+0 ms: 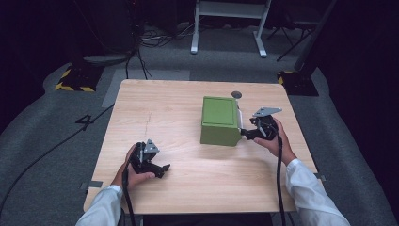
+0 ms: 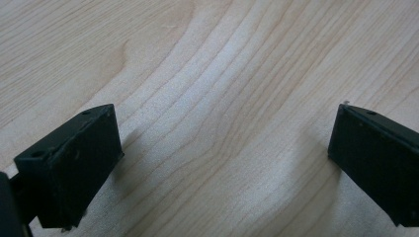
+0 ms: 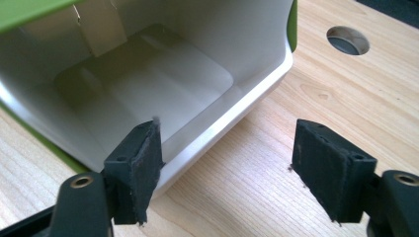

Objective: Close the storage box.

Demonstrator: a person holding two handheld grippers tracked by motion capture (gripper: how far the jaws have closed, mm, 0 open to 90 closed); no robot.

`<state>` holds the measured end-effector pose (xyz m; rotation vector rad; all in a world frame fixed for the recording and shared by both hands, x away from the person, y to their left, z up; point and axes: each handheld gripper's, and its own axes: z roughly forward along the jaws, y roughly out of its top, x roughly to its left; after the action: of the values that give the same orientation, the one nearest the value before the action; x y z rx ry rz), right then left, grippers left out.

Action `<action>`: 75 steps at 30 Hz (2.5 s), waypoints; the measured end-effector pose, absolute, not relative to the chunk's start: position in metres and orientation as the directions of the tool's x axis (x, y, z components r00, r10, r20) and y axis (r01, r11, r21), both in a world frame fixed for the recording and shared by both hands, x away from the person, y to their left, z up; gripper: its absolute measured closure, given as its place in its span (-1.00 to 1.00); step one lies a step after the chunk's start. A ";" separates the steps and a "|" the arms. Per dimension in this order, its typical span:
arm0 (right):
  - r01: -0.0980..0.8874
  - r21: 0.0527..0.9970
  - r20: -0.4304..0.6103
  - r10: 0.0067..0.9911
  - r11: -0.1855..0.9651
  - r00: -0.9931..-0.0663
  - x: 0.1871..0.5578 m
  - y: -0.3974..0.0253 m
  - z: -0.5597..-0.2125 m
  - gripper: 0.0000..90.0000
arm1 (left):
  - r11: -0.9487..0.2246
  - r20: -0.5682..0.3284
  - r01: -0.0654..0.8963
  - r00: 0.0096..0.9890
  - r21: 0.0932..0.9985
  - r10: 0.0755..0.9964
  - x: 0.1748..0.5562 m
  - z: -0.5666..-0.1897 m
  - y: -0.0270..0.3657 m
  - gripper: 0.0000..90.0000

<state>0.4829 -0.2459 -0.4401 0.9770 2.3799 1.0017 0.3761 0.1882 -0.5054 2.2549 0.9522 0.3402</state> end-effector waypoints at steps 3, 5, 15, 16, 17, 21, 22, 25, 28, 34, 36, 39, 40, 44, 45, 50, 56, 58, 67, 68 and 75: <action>0.447 0.737 -0.079 0.722 0.507 -0.688 0.481 -0.248 -0.437 -0.43 | -0.519 -0.015 0.541 0.702 0.661 0.712 0.376 -0.505 0.188 -1.00; 0.445 0.737 -0.087 0.724 0.508 -0.684 0.480 -0.250 -0.436 -0.44 | -0.519 -0.015 0.542 0.701 0.661 0.713 0.376 -0.505 0.188 -1.00; 0.452 0.708 -0.143 0.737 0.542 -0.661 0.474 -0.266 -0.435 -0.49 | -0.519 -0.015 0.542 0.701 0.661 0.713 0.376 -0.505 0.188 -1.00; 0.450 0.711 -0.140 0.736 0.541 -0.662 0.473 -0.268 -0.435 -0.49 | -0.519 -0.015 0.541 0.702 0.661 0.712 0.376 -0.505 0.188 -1.00; 0.449 0.712 -0.140 0.736 0.540 -0.663 0.472 -0.269 -0.434 -0.49 | -0.519 -0.015 0.542 0.701 0.661 0.713 0.376 -0.505 0.188 -1.00; 0.440 0.709 -0.154 0.730 0.551 -0.666 0.466 -0.273 -0.431 -0.50 | -0.519 -0.015 0.542 0.701 0.661 0.713 0.376 -0.505 0.188 -1.00; 0.438 0.707 -0.154 0.726 0.555 -0.670 0.465 -0.274 -0.431 -0.51 | -0.519 -0.015 0.541 0.702 0.661 0.713 0.376 -0.505 0.188 -1.00; 0.436 0.708 -0.154 0.723 0.556 -0.673 0.461 -0.278 -0.430 -0.51 | -0.519 -0.015 0.542 0.701 0.661 0.713 0.376 -0.505 0.188 -1.00; 0.436 0.700 -0.156 0.718 0.565 -0.679 0.457 -0.281 -0.431 -0.51 | -0.519 -0.015 0.542 0.701 0.661 0.713 0.376 -0.505 0.188 -1.00; 0.429 0.695 -0.165 0.709 0.577 -0.685 0.448 -0.289 -0.430 -0.51 | -0.519 -0.015 0.542 0.701 0.661 0.713 0.376 -0.505 0.188 -1.00; 0.426 0.695 -0.166 0.705 0.580 -0.689 0.444 -0.291 -0.430 -0.51 | -0.519 -0.015 0.542 0.701 0.661 0.713 0.376 -0.505 0.188 -1.00; 0.424 0.690 -0.171 0.701 0.587 -0.693 0.438 -0.296 -0.430 -0.51 | -0.519 -0.016 0.542 0.701 0.661 0.713 0.376 -0.505 0.188 -1.00; 0.421 0.689 -0.173 0.698 0.590 -0.695 0.436 -0.297 -0.431 -0.51 | -0.519 -0.015 0.542 0.701 0.661 0.713 0.376 -0.505 0.188 -1.00; 0.415 0.688 -0.180 0.693 0.596 -0.698 0.427 -0.304 -0.432 -0.51 | -0.519 -0.016 0.542 0.701 0.662 0.713 0.376 -0.505 0.188 -1.00; 0.415 0.686 -0.179 0.692 0.597 -0.700 0.425 -0.305 -0.433 -0.51 | -0.519 -0.016 0.542 0.701 0.662 0.713 0.376 -0.505 0.188 -1.00; 0.410 0.678 -0.189 0.684 0.610 -0.704 0.415 -0.311 -0.438 -0.51 | -0.519 -0.016 0.542 0.701 0.662 0.713 0.376 -0.505 0.188 -1.00; 0.417 0.668 -0.193 0.684 0.616 -0.703 0.405 -0.320 -0.445 -0.52 | -0.519 -0.015 0.542 0.701 0.662 0.713 0.376 -0.505 0.188 -1.00; 0.417 0.663 -0.199 0.683 0.621 -0.702 0.402 -0.323 -0.447 -0.52 | -0.519 -0.016 0.542 0.701 0.661 0.713 0.376 -0.505 0.188 -1.00; 0.433 0.654 -0.191 0.689 0.620 -0.699 0.390 -0.340 -0.460 -0.54 | -0.519 -0.016 0.542 0.701 0.661 0.713 0.376 -0.505 0.188 -1.00; 0.438 0.652 -0.188 0.692 0.619 -0.697 0.389 -0.342 -0.462 -0.54 | -0.519 -0.015 0.542 0.701 0.661 0.713 0.376 -0.505 0.188 -1.00; 0.473 0.664 -0.141 0.718 0.579 -0.681 0.381 -0.361 -0.475 -0.56 | -0.517 -0.017 0.543 0.700 0.662 0.714 0.376 -0.505 0.188 -1.00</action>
<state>0.3811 -0.3611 -0.4752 0.9612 2.4162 0.8471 0.3755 0.1880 -0.5055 2.2530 0.9555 0.3396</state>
